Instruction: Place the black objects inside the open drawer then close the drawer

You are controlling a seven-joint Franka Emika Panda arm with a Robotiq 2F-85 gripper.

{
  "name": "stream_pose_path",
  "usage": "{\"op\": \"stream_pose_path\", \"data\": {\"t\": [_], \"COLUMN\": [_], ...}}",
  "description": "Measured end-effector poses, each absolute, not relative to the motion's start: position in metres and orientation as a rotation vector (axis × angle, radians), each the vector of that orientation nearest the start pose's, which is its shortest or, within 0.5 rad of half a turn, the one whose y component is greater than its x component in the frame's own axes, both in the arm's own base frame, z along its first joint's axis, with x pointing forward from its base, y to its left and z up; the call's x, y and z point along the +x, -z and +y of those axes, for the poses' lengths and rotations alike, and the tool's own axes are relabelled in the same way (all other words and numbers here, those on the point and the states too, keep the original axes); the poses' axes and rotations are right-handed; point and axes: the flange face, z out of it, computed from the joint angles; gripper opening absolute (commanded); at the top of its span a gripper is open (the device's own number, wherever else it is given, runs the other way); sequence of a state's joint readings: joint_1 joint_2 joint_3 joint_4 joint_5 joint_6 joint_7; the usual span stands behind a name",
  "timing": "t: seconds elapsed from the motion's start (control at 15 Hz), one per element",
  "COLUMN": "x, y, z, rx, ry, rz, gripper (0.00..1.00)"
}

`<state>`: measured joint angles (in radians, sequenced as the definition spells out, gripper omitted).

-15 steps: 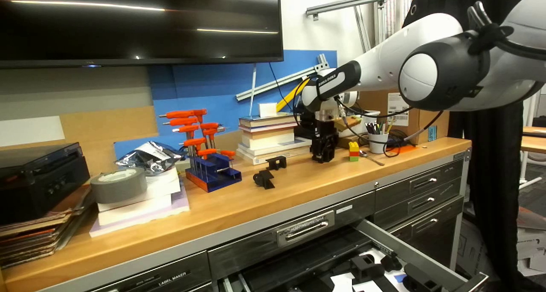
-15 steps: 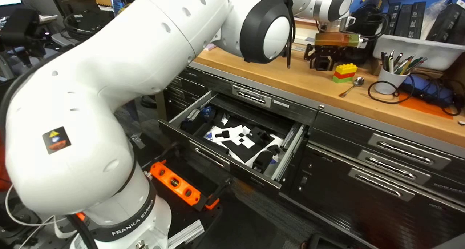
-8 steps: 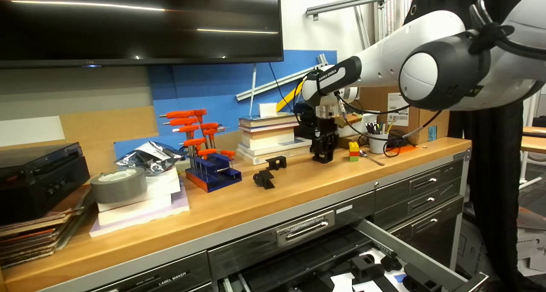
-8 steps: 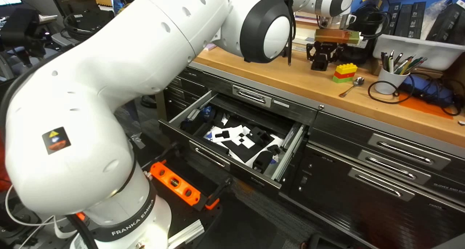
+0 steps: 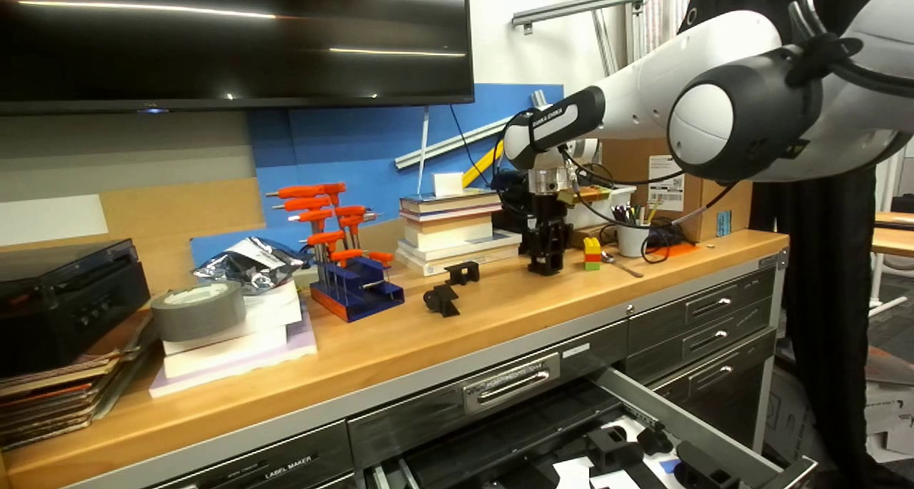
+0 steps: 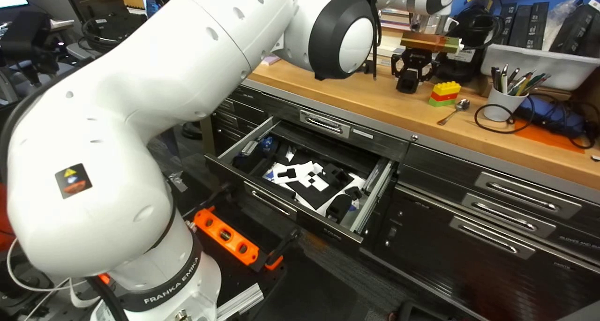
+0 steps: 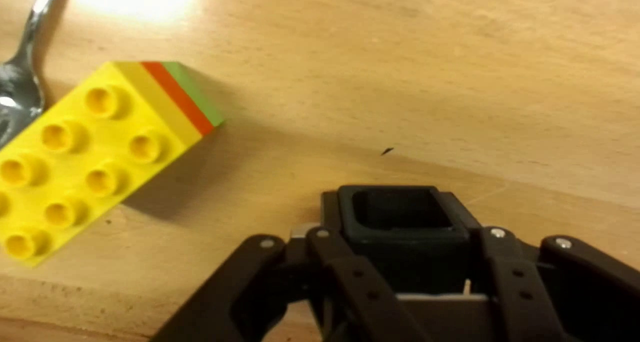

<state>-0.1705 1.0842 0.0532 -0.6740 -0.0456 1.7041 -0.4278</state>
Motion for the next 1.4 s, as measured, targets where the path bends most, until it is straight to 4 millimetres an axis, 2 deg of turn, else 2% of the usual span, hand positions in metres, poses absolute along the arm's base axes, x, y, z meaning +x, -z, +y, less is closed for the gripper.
{"op": "stream_pose_path", "data": {"t": [0.4,0.6,1.07,1.4], "x": [0.769,0.755,0.716,0.684], "y": [-0.319,-0.320,-0.309,-0.314], "z": [-0.069,-0.054,-0.048,-0.052], "rx": [-2.996,-2.964,-2.995,-3.060], "ry": [-0.167,-0.212,-0.253,-0.180], "rz": [-0.373,-0.351,-0.172,0.059], "gripper": [0.25,0.25,0.25,0.25]}}
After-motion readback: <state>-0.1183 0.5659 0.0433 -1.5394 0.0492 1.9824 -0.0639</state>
